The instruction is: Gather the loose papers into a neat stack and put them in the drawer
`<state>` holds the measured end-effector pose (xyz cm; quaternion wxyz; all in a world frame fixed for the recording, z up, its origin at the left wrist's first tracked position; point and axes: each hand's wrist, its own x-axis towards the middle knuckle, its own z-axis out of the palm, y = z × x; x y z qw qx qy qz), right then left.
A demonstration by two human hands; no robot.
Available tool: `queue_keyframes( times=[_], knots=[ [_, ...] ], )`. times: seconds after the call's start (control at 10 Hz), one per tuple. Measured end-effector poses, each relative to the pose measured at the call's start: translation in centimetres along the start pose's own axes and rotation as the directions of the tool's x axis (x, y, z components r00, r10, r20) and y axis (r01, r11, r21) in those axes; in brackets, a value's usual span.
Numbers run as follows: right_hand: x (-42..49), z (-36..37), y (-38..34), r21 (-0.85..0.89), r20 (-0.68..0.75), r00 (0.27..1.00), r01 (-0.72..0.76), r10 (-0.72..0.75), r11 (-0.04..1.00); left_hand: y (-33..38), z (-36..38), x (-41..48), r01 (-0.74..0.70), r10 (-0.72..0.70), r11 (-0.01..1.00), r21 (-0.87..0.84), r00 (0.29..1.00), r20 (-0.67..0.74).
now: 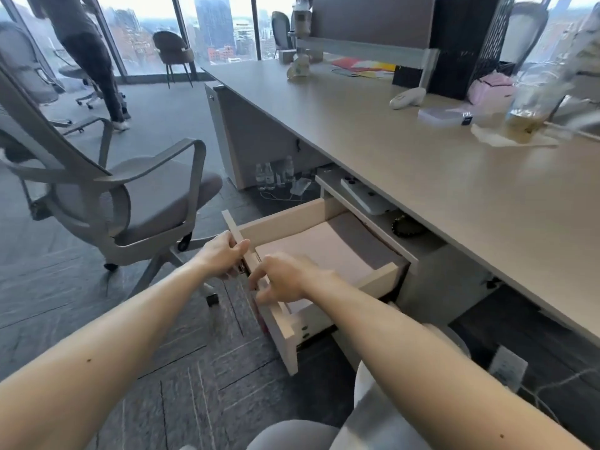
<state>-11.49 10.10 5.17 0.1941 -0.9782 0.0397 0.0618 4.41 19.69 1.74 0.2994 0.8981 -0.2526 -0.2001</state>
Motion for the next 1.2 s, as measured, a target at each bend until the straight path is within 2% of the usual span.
queue_keyframes(
  times=[0.2,0.4,0.6,0.7,0.8,0.9,1.1,1.2],
  knots=[
    [-2.4,-1.4,3.6,-0.121,-0.081,0.977,-0.207,0.199,0.971,4.5,4.0,1.4,-0.133,0.131,0.989,0.066,0.991,0.027],
    [-5.1,-2.2,6.7,-0.21,-0.17,0.884,-0.465,0.436,0.86,8.2,8.2,1.9,-0.361,0.335,0.918,0.165,0.927,0.167],
    [-8.5,-2.9,9.1,-0.063,-0.209,0.768,-0.628,0.605,0.775,11.9,11.1,2.9,-0.493,0.439,0.836,0.242,0.864,0.247],
    [-10.2,-3.0,10.2,0.013,-0.217,0.725,-0.667,0.654,0.745,13.5,12.3,3.1,-0.576,0.493,0.778,0.249,0.807,0.326],
    [-11.3,-2.6,11.1,0.102,-0.245,0.685,-0.686,0.686,0.721,14.6,13.3,3.4,-0.586,0.504,0.773,0.244,0.8,0.326],
    [-11.5,-2.3,11.1,0.138,-0.252,0.674,-0.685,0.694,0.715,15.0,13.7,3.4,-0.578,0.511,0.767,0.279,0.813,0.28],
    [-12.2,-1.5,11.3,0.208,-0.295,0.658,-0.664,0.693,0.719,15.6,13.8,3.1,-0.568,0.5,0.772,0.285,0.82,0.28],
    [-12.4,-1.7,10.7,0.208,-0.265,0.668,-0.664,0.695,0.718,16.0,13.5,2.3,-0.569,0.495,0.76,0.314,0.82,0.287]
  ],
)
